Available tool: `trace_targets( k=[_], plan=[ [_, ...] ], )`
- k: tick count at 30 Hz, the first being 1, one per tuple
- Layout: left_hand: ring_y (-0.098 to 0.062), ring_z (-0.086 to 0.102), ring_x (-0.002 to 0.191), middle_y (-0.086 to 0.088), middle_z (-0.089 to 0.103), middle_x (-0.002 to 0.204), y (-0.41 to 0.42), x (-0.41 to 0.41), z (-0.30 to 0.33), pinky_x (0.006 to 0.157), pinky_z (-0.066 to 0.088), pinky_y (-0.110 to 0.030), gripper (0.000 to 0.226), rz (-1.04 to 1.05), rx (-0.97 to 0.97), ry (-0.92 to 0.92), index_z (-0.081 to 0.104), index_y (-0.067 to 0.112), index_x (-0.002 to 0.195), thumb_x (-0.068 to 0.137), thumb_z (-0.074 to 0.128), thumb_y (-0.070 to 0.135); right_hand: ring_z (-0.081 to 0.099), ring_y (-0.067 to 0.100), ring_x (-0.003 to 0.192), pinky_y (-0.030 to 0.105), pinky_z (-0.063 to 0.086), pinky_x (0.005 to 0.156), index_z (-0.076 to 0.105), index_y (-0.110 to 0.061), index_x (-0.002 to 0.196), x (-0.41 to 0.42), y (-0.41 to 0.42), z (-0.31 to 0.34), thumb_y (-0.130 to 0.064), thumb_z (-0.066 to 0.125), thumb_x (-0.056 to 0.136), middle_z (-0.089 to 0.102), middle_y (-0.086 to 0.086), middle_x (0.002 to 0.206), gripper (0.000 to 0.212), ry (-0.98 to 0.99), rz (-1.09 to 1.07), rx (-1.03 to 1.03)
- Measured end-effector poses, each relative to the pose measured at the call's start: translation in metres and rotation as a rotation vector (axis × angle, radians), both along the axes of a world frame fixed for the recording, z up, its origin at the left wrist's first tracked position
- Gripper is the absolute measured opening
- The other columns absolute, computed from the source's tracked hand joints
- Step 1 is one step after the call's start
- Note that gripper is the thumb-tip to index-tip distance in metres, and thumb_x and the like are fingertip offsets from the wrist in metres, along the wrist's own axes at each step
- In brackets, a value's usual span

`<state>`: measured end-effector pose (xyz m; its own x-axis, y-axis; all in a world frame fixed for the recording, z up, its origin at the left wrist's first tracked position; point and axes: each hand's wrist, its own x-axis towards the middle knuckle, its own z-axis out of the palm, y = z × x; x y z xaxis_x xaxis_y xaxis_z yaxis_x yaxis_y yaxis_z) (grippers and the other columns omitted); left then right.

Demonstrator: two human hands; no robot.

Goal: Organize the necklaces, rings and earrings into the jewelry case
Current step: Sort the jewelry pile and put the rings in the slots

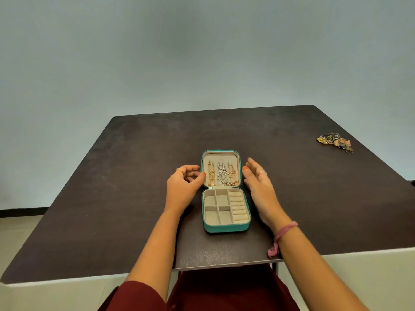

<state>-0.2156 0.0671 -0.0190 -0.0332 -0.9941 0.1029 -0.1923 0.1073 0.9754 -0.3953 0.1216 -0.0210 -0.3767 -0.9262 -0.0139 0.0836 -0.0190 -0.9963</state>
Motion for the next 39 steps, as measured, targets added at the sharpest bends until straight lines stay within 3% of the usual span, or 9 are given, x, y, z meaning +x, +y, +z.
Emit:
trace_targets(
  k=[5,9,19,22,24,29,33,36,39],
  plan=[
    [-0.004,0.063,0.077,0.010,0.067,0.087,0.002,-0.004,-0.002,0.076,0.055,-0.026,0.027,0.042,-0.028,-0.161,0.062,0.019,0.111,0.086,0.066,0.026,0.054,0.007,0.116,0.027,0.044,0.099,0.044,-0.025,0.136,-0.005,0.007,-0.006,-0.024,0.047,0.099,0.053,-0.012,0.123,0.038,-0.077,-0.011,-0.034],
    [-0.003,0.063,0.082,0.013,0.065,0.086,0.004,-0.006,-0.002,0.080,0.055,-0.032,0.030,0.058,-0.037,-0.236,0.061,0.020,0.116,0.088,0.062,0.031,0.056,0.010,0.116,0.028,0.045,0.101,0.049,-0.018,0.134,-0.005,0.009,-0.004,-0.019,0.048,0.098,0.055,-0.003,0.127,0.035,-0.122,-0.012,-0.034],
    [-0.008,0.062,0.089,0.012,0.062,0.092,-0.001,-0.006,0.010,0.082,0.048,-0.025,0.046,0.096,0.101,-0.116,0.052,0.011,0.129,0.090,0.061,0.035,0.060,0.011,0.108,0.023,0.050,0.090,0.055,-0.014,0.127,-0.006,0.010,-0.003,-0.012,0.047,0.098,0.059,0.004,0.126,0.030,-0.141,-0.056,-0.029],
    [-0.020,0.055,0.114,0.001,0.056,0.123,-0.013,-0.013,0.029,0.097,0.044,-0.036,0.061,0.107,0.223,-0.127,0.042,0.012,0.138,0.088,0.059,0.043,0.057,0.011,0.115,0.026,0.047,0.097,0.054,-0.019,0.127,-0.009,0.016,0.000,-0.013,0.049,0.097,0.057,0.000,0.129,0.030,-0.010,0.014,-0.034],
    [-0.026,0.047,0.124,-0.007,0.045,0.139,-0.018,-0.028,0.043,0.104,0.039,-0.042,0.065,0.104,0.190,-0.243,0.039,0.013,0.140,0.086,0.059,0.044,0.054,0.009,0.117,0.024,0.043,0.100,0.051,-0.019,0.130,-0.021,0.023,0.003,-0.012,0.052,0.096,0.053,-0.003,0.130,0.035,0.129,0.040,-0.054],
    [-0.030,0.041,0.128,-0.010,0.038,0.140,-0.003,-0.099,0.072,0.106,0.028,-0.045,0.058,0.082,-0.093,-0.471,0.042,0.017,0.137,0.086,0.060,0.038,0.050,0.009,0.111,0.024,0.040,0.096,0.049,-0.021,0.128,-0.084,0.036,0.007,-0.007,0.062,0.087,0.046,-0.004,0.123,0.045,0.490,-0.190,-0.148],
    [-0.027,0.041,0.127,-0.009,0.037,0.136,0.015,-0.163,0.064,0.107,0.031,-0.040,0.055,-0.171,-0.228,-0.525,0.042,0.015,0.138,0.087,0.059,0.029,0.045,0.015,0.117,0.026,0.032,0.103,0.044,-0.006,0.135,-0.151,0.048,0.013,-0.006,0.063,0.084,0.041,0.006,0.131,0.054,0.667,-0.372,-0.026],
    [-0.027,0.040,0.130,-0.012,0.035,0.137,0.024,-0.201,0.044,0.111,0.031,-0.038,0.059,-0.372,-0.195,-0.541,0.037,0.008,0.140,0.089,0.060,0.026,0.035,0.028,0.134,0.032,0.025,0.111,0.036,0.001,0.140,-0.203,0.052,0.012,-0.009,0.063,0.085,0.033,0.018,0.143,0.062,0.764,-0.428,0.095],
    [-0.026,0.037,0.133,-0.009,0.030,0.143,0.030,-0.228,0.023,0.111,0.030,-0.037,0.063,-0.439,-0.082,-0.532,0.031,0.008,0.144,0.092,0.057,0.031,0.019,0.028,0.143,0.034,0.018,0.115,0.016,-0.006,0.150,-0.244,0.048,0.007,-0.018,0.064,0.087,0.012,0.017,0.154,0.080,0.755,-0.370,0.243]
  ],
)
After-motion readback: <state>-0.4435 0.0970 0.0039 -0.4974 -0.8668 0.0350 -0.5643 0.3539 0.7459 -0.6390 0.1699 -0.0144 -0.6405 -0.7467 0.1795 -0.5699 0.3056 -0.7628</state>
